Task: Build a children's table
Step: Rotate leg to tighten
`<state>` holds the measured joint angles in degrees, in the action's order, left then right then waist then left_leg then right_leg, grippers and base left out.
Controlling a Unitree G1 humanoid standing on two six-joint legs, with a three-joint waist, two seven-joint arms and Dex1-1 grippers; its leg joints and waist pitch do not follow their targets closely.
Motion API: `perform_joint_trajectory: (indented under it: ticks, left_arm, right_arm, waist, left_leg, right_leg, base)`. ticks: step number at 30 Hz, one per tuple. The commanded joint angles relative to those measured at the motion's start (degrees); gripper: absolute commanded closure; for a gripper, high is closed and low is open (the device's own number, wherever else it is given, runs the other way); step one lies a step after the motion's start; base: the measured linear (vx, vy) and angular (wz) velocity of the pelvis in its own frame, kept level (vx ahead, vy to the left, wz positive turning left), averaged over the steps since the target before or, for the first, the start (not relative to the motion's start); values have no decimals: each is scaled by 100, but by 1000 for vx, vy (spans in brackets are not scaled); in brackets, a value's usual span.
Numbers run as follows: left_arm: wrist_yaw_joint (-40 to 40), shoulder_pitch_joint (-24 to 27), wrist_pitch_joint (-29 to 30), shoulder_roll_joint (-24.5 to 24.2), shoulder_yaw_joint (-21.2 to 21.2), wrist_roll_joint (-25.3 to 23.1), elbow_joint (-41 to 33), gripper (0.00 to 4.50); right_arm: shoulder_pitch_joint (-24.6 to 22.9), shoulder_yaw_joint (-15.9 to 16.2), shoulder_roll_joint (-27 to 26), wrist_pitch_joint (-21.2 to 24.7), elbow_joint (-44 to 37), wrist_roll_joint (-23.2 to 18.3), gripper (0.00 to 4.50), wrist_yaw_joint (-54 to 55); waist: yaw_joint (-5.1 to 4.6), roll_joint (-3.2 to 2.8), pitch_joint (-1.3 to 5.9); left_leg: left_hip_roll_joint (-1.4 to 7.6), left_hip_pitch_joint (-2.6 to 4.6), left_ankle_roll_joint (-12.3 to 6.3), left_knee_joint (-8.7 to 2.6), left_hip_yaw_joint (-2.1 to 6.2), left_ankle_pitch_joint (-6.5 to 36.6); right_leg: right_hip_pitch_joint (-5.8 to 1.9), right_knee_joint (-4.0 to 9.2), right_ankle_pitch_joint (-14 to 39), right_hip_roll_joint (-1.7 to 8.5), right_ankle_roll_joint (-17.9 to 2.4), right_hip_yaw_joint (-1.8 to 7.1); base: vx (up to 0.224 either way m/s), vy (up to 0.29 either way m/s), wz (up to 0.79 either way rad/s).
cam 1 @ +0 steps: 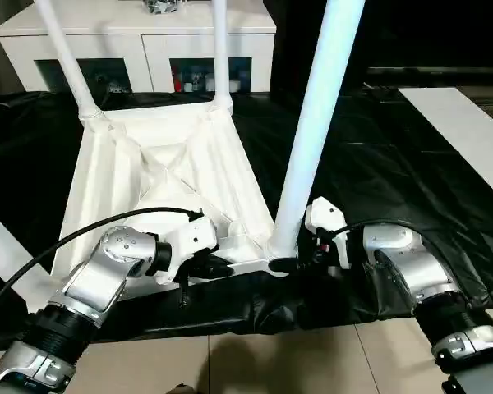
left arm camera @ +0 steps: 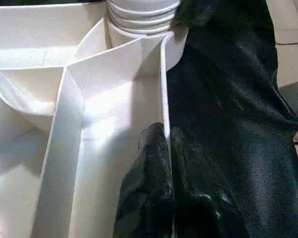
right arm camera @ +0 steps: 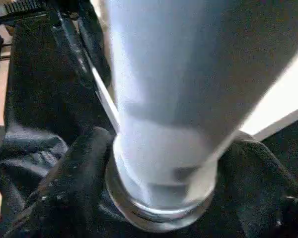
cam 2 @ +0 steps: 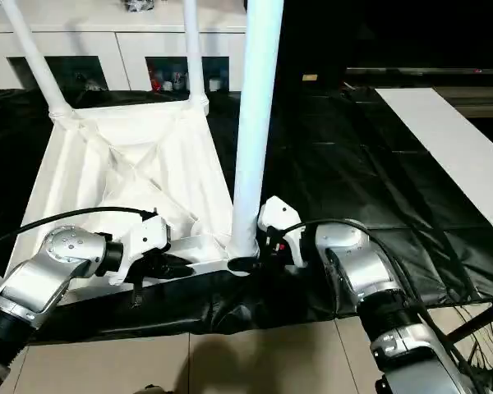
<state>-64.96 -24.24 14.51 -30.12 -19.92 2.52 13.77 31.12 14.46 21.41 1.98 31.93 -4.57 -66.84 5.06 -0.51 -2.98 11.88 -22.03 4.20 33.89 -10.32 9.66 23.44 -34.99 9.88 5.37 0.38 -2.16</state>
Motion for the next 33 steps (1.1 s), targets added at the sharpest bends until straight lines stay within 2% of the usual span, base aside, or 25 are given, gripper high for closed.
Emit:
perform_joint_trajectory:
  ticks: [1,6,10,14,18,20,22,23,24,25,28,30,31,33]
  left_arm:
    - [-26,-22,-67,-38,-53,-93,52,450]
    - [-6,-25,-44,-48,-31,-92,75,450]
    - [242,-34,74,36,69,-104,195,450]
    - [1149,-160,272,433,361,-181,478,450]
    - [1791,-294,507,754,526,-239,683,450]
    - [2297,-438,759,1034,629,-294,895,450]
    - [3026,-706,999,1423,784,-375,1293,450]
    - [3235,-795,1014,1525,826,-403,1429,450]
    - [3350,-847,1002,1581,854,-418,1517,450]
    - [3667,-994,944,1726,942,-447,1766,450]
    - [4040,-1244,760,1893,1026,-491,2156,450]
    - [3987,-1271,742,1893,979,-516,2156,450]
    - [3907,-1256,739,1871,937,-541,2127,450]
    - [3805,-1214,741,1834,895,-561,2072,450]
  right_arm:
    - [83,38,13,-86,88,55,151,-61]
    - [98,-59,-80,-19,121,-55,180,-20]
    - [18,-159,-263,98,116,-167,184,196]
    - [-20,-395,-786,286,349,-35,186,1450]
    - [-32,-562,-1186,320,460,55,186,2366]
    - [33,-715,-1498,360,634,151,186,3210]
    - [214,-893,-1854,313,1012,278,186,4271]
    - [276,-925,-1938,280,1135,306,186,4496]
    - [314,-933,-1986,234,1210,340,186,4632]
    - [423,-954,-2118,97,1422,407,186,4951]
    - [686,-986,-2436,-95,1836,419,186,5291]
    - [759,-966,-2514,-189,1897,433,186,5189]
    - [759,-1049,-2562,-260,1863,323,186,5014]
    - [736,-1115,-2574,-365,1787,239,131,4861]
  waist:
    - [-36,-44,374]
    - [-45,-43,373]
    - [-56,-48,367]
    - [-94,-50,344]
    - [-184,-47,345]
    - [-211,-57,339]
    - [-241,-45,326]
    - [-240,-43,333]
    - [-246,-38,343]
    - [-244,-63,337]
    - [-237,-51,353]
    - [-220,-59,361]
    - [-214,-40,362]
    - [-198,-43,377]
  left_leg:
    - [88,136,35,-447,4,1819]
    - [87,133,33,-451,7,1835]
    - [84,131,57,-458,14,1883]
    - [72,151,185,-475,26,2119]
    - [59,154,283,-487,58,2305]
    - [56,140,295,-488,51,2262]
    - [24,168,326,-473,50,2364]
    - [22,170,334,-471,63,2376]
    - [22,150,297,-472,65,2335]
    - [23,158,274,-466,55,2344]
    - [6,143,217,-457,48,2275]
    - [14,114,155,-461,48,2169]
    - [18,88,118,-467,42,2079]
    - [28,93,64,-459,32,1968]
  right_leg:
    - [-208,405,1451,164,-1221,135]
    - [-213,405,1449,160,-1226,131]
    - [-214,412,1553,165,-1212,129]
    - [-181,458,1993,174,-1110,128]
    - [-165,503,2334,183,-944,114]
    - [-151,505,2331,176,-908,121]
    - [-108,551,2614,177,-848,110]
    - [-122,558,2681,188,-830,100]
    - [-138,565,2656,186,-786,98]
    - [-106,583,2595,180,-785,105]
    - [-122,569,2482,178,-797,102]
    - [-147,554,2338,185,-801,103]
    - [-168,543,2226,185,-803,105]
    - [-173,524,2068,188,-840,114]
  base:
    - [0,0,0]
    - [0,0,0]
    - [0,0,0]
    - [0,0,0]
    - [0,0,0]
    - [0,0,0]
    - [0,0,0]
    - [0,0,0]
    - [0,0,0]
    - [0,0,0]
    - [0,0,0]
    - [0,0,0]
    - [0,0,0]
    - [0,0,0]
